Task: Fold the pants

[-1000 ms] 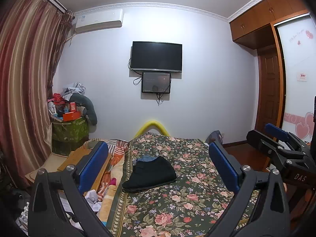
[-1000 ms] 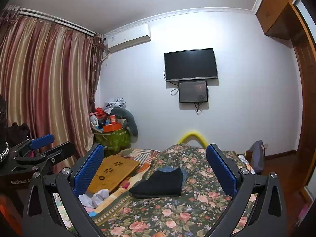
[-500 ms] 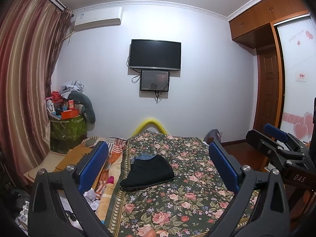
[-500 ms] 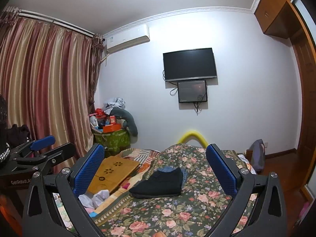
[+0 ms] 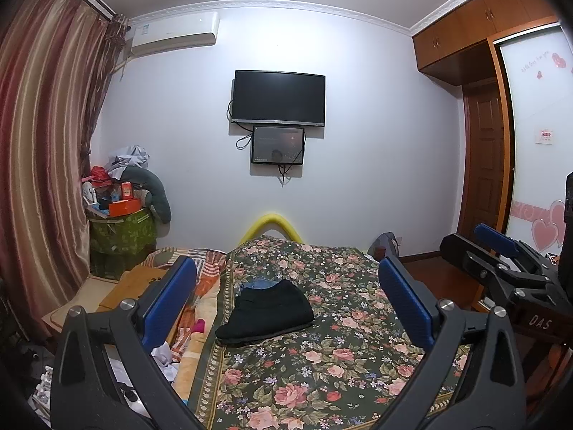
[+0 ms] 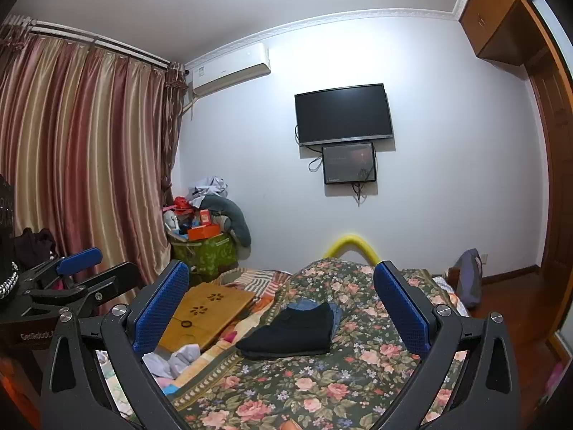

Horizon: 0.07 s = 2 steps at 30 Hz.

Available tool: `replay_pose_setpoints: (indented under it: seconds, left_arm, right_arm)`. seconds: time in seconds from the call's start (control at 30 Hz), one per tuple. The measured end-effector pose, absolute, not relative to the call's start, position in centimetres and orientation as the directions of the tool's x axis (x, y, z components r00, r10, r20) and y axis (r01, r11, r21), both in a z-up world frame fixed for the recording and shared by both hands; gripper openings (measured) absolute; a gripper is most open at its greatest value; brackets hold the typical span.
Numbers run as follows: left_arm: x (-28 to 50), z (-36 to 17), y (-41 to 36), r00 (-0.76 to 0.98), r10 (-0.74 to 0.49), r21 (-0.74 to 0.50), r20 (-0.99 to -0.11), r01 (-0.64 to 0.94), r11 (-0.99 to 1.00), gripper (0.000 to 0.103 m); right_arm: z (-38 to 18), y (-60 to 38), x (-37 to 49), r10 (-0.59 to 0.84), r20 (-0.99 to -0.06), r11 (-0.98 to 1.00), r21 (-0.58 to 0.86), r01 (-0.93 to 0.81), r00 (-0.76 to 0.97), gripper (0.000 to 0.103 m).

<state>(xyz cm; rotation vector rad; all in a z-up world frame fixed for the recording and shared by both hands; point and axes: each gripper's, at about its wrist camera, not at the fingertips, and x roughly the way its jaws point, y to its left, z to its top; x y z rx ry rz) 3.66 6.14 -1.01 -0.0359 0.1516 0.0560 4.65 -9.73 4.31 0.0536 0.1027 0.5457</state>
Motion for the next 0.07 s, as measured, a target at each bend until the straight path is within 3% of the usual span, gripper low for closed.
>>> replay_pose_setpoints:
  seconds: [0.07]
  left_arm:
    - [3.64, -1.03, 6.21, 0.987, 0.055, -0.033, -0.153, -0.060, 0.998, 0.103]
  right_arm:
    - [4.22, -9.68, 4.68, 0.520, -0.085, 0.854, 0.078, -0.514, 0.850, 0.103]
